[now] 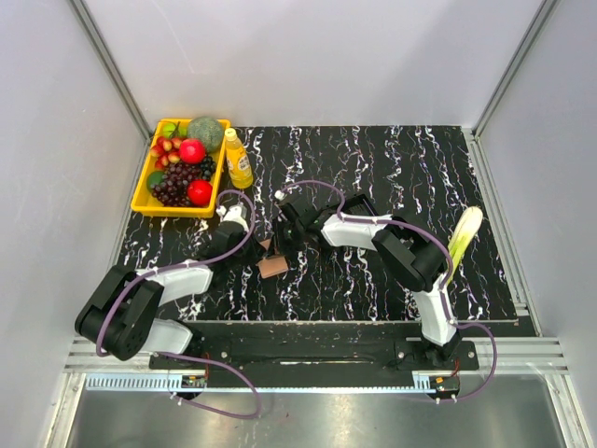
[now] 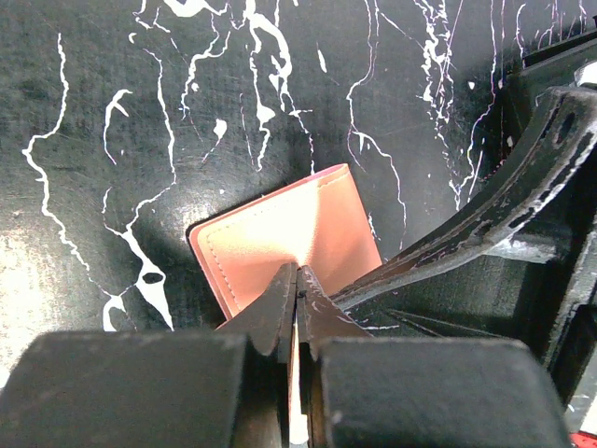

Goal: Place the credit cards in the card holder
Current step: Close the card holder at the center of the board.

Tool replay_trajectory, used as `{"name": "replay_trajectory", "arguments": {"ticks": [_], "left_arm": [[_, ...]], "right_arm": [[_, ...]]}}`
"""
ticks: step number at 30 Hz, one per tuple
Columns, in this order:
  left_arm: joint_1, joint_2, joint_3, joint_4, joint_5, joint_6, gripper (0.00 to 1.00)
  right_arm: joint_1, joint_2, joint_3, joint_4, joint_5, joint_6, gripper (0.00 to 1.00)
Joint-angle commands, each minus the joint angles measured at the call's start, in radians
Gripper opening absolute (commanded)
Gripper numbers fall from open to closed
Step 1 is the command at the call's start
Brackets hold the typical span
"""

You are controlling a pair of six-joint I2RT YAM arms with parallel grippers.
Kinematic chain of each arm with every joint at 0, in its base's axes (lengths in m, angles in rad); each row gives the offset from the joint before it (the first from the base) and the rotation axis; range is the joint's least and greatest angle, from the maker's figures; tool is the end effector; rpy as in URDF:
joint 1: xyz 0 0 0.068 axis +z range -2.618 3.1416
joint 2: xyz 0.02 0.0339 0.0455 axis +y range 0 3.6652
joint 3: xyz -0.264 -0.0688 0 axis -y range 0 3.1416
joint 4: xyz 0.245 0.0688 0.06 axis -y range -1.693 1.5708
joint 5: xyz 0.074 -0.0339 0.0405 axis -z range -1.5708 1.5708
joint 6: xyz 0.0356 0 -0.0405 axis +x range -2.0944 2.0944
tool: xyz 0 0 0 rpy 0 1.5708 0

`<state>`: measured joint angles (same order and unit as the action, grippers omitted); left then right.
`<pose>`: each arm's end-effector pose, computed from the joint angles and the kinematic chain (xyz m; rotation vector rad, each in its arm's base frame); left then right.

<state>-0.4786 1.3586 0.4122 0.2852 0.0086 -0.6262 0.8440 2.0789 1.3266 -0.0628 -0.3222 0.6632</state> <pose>0.2154 -0.1121 0.1406 -0.1650 2.2968 -0.5993 0.2854 0.3380 0.1421 -0.4042 2.5901 1.0205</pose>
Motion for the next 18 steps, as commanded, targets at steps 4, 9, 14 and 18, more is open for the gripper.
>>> {"name": "replay_trajectory", "arguments": {"ticks": [4, 9, 14, 18], "left_arm": [[-0.055, 0.036, -0.032, -0.103, -0.057, -0.027, 0.0], [-0.08, 0.033, -0.039, -0.11, -0.107, -0.055, 0.0], [-0.094, 0.046, -0.058, -0.084, -0.13, -0.084, 0.0], [-0.101, 0.059, -0.072, -0.061, -0.124, -0.098, 0.0]], "right_arm": [[0.007, 0.064, 0.058, -0.183, 0.167, -0.053, 0.0], [0.036, 0.084, 0.101, -0.252, 0.251, -0.08, 0.0], [0.067, 0.104, 0.149, -0.315, 0.316, -0.106, 0.11], [0.089, 0.127, 0.2, -0.359, 0.368, -0.122, 0.11]]}}
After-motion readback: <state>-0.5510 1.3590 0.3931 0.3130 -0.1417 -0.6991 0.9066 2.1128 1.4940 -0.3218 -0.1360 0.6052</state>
